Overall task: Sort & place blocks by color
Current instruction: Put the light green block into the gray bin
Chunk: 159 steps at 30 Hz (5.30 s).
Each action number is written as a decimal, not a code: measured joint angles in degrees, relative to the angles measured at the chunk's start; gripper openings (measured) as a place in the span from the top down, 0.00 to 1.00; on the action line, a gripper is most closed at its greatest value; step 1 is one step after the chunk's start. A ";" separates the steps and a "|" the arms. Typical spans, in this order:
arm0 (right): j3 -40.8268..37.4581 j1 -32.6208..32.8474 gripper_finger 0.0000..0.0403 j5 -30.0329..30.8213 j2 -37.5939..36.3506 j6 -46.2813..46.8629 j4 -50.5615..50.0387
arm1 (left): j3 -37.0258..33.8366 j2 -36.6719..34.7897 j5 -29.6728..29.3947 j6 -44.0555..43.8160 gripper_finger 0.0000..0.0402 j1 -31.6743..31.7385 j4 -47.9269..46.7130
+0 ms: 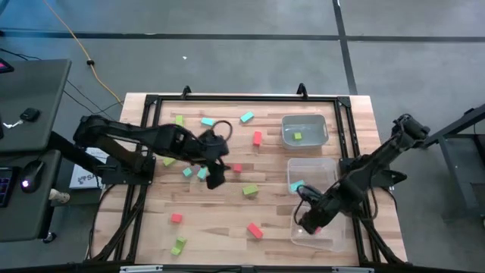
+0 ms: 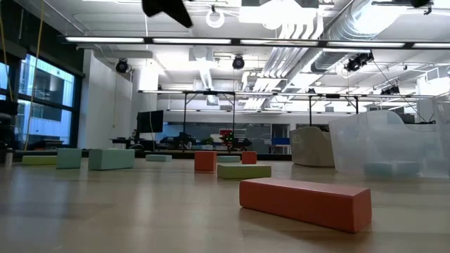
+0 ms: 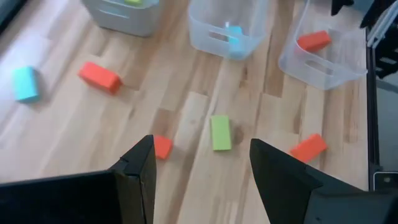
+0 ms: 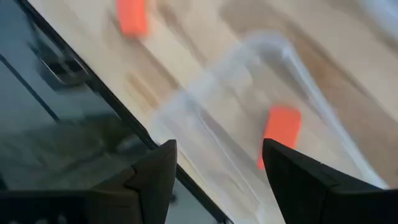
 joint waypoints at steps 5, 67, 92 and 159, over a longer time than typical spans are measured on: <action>0.02 -3.08 0.44 8.61 -3.11 -1.41 3.38 | 0.00 -5.38 -3.32 1.11 0.55 0.00 -3.54; 0.04 -39.15 0.44 -7.74 14.07 -89.89 40.44 | -3.20 -13.10 -14.33 -27.55 0.55 11.19 -24.21; 0.02 -34.41 0.44 -10.03 27.97 -93.11 40.89 | -3.19 -13.10 -14.28 -27.23 0.55 11.19 -24.27; -0.11 -43.57 0.75 -5.80 15.09 -91.52 30.59 | -3.19 -13.08 -14.03 -25.99 0.55 11.17 -24.41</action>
